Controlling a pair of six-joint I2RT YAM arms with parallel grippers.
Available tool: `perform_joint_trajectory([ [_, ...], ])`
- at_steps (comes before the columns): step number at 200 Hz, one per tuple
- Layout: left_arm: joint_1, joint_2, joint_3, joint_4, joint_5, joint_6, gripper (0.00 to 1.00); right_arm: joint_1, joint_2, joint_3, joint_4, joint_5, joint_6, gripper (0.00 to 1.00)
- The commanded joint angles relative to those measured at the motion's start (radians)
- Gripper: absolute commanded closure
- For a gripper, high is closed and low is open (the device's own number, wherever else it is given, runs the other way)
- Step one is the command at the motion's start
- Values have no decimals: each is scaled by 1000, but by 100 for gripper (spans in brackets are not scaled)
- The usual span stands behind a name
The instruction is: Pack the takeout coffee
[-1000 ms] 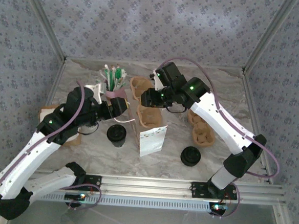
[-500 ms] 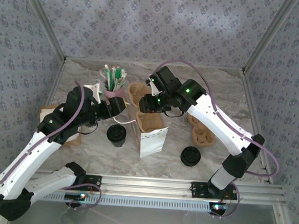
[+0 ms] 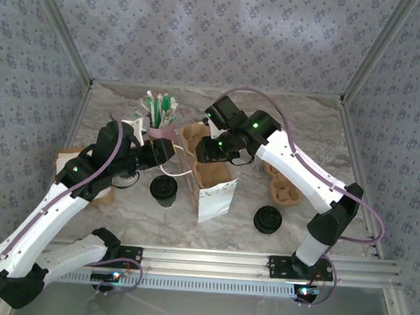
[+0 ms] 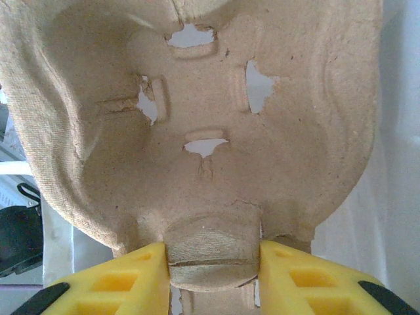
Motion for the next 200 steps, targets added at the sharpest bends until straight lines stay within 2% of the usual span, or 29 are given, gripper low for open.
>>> perform_joint_trajectory([
  [1,6,0,1,27,14,11,56,4,19,40,-39,31,-20,62],
  [96,6,-5,-6,29,14,8,59,44,79,113,-119,107,-42,62],
  [200,7,-7,-15,31,13,7,63,58,84,119,-167,144,-53,63],
])
